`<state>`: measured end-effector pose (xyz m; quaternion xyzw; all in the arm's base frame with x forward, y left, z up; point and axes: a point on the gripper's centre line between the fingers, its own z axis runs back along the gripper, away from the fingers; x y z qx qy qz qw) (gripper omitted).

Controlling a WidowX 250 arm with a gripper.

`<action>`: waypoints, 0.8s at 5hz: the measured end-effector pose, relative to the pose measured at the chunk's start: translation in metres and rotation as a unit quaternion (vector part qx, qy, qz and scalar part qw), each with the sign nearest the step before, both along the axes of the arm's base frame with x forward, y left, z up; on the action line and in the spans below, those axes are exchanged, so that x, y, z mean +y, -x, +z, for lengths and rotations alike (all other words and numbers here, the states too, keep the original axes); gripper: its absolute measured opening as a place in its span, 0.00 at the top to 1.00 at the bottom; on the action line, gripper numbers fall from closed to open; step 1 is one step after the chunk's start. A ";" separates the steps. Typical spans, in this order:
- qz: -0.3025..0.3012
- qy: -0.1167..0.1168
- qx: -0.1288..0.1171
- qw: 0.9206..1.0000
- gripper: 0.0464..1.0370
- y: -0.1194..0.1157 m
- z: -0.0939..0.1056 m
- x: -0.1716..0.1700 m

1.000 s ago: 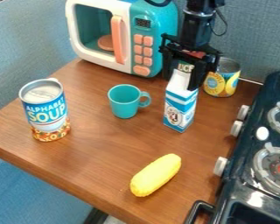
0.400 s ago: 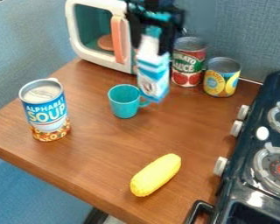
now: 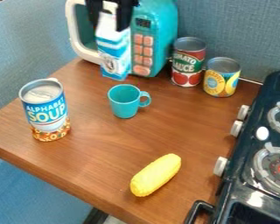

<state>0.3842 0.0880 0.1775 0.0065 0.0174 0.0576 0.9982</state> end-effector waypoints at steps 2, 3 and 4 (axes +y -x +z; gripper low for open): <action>0.056 -0.017 0.014 0.998 0.24 -0.018 -0.005 0.059; 0.069 -0.021 0.028 0.997 0.24 -0.023 -0.019 0.074; 0.074 -0.035 0.060 0.995 0.24 -0.018 -0.042 0.079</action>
